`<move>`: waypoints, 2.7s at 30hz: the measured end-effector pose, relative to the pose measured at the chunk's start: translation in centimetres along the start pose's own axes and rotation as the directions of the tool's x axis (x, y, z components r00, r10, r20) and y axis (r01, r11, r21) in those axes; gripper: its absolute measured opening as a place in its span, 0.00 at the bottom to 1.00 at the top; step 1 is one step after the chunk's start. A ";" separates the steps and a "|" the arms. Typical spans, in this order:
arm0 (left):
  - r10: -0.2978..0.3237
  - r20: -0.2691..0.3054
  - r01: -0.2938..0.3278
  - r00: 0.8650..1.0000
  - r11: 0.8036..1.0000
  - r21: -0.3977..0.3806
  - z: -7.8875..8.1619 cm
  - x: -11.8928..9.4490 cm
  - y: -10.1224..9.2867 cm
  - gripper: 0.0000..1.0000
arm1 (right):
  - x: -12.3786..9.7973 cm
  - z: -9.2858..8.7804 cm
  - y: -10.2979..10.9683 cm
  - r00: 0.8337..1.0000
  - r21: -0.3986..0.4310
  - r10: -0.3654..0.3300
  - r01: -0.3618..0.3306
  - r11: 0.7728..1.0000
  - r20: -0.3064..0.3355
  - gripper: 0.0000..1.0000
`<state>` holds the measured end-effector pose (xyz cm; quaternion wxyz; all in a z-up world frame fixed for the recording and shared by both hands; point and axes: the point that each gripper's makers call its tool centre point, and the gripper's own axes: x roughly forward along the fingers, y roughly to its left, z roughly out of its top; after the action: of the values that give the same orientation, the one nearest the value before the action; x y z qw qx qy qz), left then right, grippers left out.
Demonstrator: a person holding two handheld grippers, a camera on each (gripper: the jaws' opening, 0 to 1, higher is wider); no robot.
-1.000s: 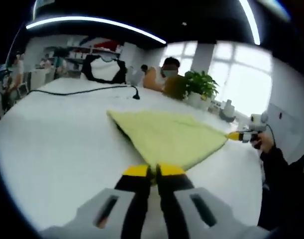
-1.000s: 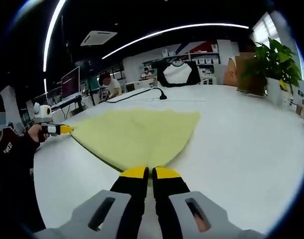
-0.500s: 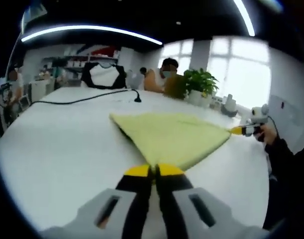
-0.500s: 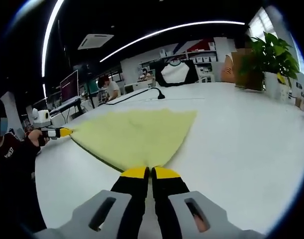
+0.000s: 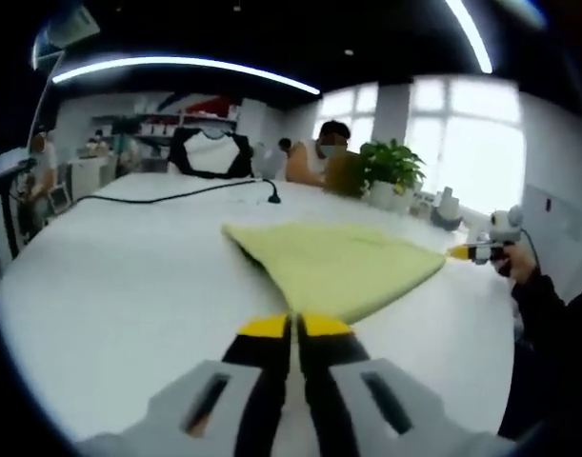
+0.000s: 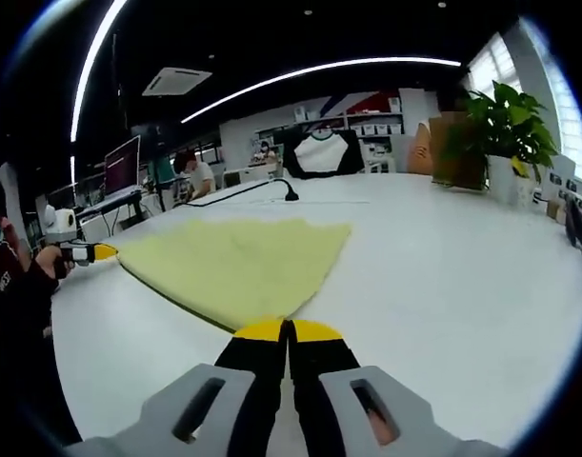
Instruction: Fold the garment on the visible template until the final outline fits inside the template.
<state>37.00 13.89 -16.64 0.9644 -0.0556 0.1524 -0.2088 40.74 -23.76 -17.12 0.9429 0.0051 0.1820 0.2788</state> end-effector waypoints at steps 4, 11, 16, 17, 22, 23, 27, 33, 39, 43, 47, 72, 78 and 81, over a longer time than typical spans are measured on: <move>0.007 0.041 -0.007 0.999 1.000 0.006 0.8 -1.3 0.0 0.03 | -1.2 1.2 0.0 0.998 -0.025 -0.028 0.030 0.999 0.060 0.00; 0.011 0.100 -0.010 0.995 1.000 -0.005 2.7 -3.5 -0.7 0.04 | -3.5 2.7 0.4 0.992 -0.069 -0.050 0.058 0.996 0.115 0.00; 0.006 0.155 -0.014 0.988 0.999 0.048 4.9 -5.5 -1.9 0.07 | -6.3 4.5 0.0 0.979 -0.063 -0.100 0.112 0.992 0.176 0.00; 0.010 0.172 -0.018 0.985 0.999 0.046 5.5 -6.0 -2.1 0.08 | -6.8 4.8 -0.4 0.976 -0.047 -0.121 0.131 0.990 0.181 0.00; 0.018 0.196 -0.023 0.980 0.999 0.024 6.5 -7.3 -2.3 0.09 | -9.4 5.2 -1.4 0.964 -0.054 -0.205 0.217 0.975 0.170 0.04; 0.021 0.199 -0.026 0.980 0.999 0.024 6.6 -7.6 -2.4 0.10 | -9.9 5.2 -1.5 0.963 -0.048 -0.207 0.218 0.975 0.175 0.04; 0.033 0.210 -0.044 0.977 0.998 0.049 7.1 -8.5 -2.7 0.23 | -11.9 6.3 -1.8 0.944 -0.047 -0.242 0.259 0.965 0.223 0.04; 0.086 0.230 -0.099 0.969 0.994 0.045 7.9 -10.5 -2.4 0.40 | -13.8 7.1 -1.7 0.930 -0.045 -0.270 0.290 0.956 0.251 0.10; 0.146 0.261 -0.170 0.954 0.983 0.069 9.0 -12.2 -2.1 0.58 | -14.6 7.8 -0.5 0.925 -0.051 -0.278 0.301 0.952 0.258 0.34; 0.182 0.266 -0.209 0.947 0.975 0.075 9.4 -13.1 -2.1 0.73 | -14.6 7.3 -0.8 0.922 -0.054 -0.307 0.328 0.943 0.235 0.46; 0.210 0.284 -0.231 0.936 0.972 0.042 9.8 -13.5 -1.4 0.93 | -15.1 7.3 -1.7 0.912 -0.038 -0.335 0.354 0.935 0.237 0.65; 0.340 0.347 -0.400 0.874 0.909 0.118 11.2 -17.9 -1.6 1.00 | -15.6 7.0 -2.1 0.909 -0.116 -0.335 0.371 0.921 0.250 1.00; 0.312 0.351 -0.374 0.883 0.919 0.126 11.5 -17.5 -2.1 1.00 | -15.6 7.3 -2.3 0.908 -0.111 -0.337 0.373 0.921 0.250 1.00; 0.309 0.346 -0.372 0.886 0.919 0.132 11.5 -17.4 -2.2 1.00 | -15.8 7.5 -2.4 0.905 -0.111 -0.340 0.377 0.920 0.257 1.00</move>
<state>24.76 19.72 -0.72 0.9985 0.0336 -0.0191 -0.0378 32.25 -33.42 -4.96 0.9902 -0.0705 0.0453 0.1113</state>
